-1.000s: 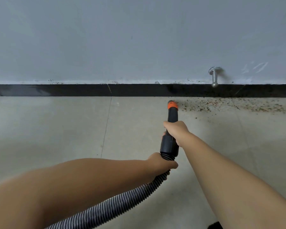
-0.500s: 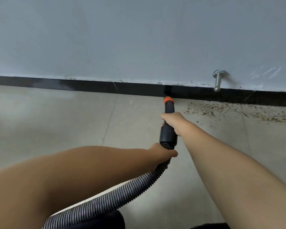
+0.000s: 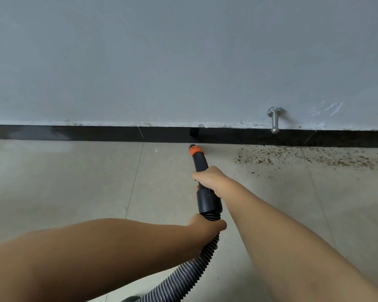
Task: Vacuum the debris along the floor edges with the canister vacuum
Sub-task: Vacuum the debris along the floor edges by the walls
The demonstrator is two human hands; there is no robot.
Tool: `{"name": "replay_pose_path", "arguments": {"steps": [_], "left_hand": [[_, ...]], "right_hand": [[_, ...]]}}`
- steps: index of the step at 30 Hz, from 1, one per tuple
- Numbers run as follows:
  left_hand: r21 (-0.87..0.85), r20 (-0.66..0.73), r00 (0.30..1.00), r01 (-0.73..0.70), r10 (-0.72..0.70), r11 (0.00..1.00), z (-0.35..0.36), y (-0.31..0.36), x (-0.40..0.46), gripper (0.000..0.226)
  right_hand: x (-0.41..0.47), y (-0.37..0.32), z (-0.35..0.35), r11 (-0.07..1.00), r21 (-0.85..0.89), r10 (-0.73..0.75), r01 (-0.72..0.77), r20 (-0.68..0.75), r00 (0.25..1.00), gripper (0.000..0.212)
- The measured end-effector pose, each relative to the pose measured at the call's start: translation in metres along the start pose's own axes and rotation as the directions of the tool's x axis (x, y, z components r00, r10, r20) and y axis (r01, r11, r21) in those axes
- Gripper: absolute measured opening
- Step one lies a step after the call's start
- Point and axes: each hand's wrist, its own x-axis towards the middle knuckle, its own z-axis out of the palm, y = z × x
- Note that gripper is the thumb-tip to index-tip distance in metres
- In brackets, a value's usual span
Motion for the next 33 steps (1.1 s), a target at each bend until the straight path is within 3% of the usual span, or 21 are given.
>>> {"name": "replay_pose_path", "arguments": {"steps": [4, 9, 14, 19, 27, 33], "left_hand": [[0.014, 0.016, 1.000, 0.000, 0.000, 1.000, 0.003, -0.010, -0.014, 0.016], [0.276, -0.061, 0.997, -0.038, 0.057, 0.960, 0.012, -0.033, -0.026, 0.022], [0.374, 0.031, 0.999, -0.039, 0.030, 0.927, 0.032, -0.051, -0.036, 0.021], [0.506, 0.158, 0.987, -0.113, 0.037, 0.855, 0.063, -0.048, -0.037, 0.026], [0.497, 0.244, 0.968, -0.179, 0.061, 0.849, 0.100, -0.026, -0.038, 0.022], [0.422, 0.212, 0.976, -0.139, 0.051, 0.896, 0.087, -0.036, -0.032, 0.019]], "right_hand": [[-0.017, 0.010, 0.001, 1.000, -0.015, 0.015, -0.015, 0.029, 0.999, 0.030], [-0.043, 0.029, 0.005, 0.999, -0.013, 0.035, -0.034, 0.085, 0.996, 0.024], [-0.069, 0.057, -0.014, 0.995, 0.053, 0.084, -0.088, 0.073, 0.994, 0.016], [-0.086, 0.090, -0.057, 0.967, 0.194, 0.179, -0.168, -0.039, 0.983, 0.017], [-0.088, 0.113, -0.104, 0.901, 0.397, 0.276, -0.178, -0.205, 0.939, 0.028], [-0.079, 0.102, -0.083, 0.934, 0.322, 0.215, -0.156, -0.159, 0.964, 0.019]]}}
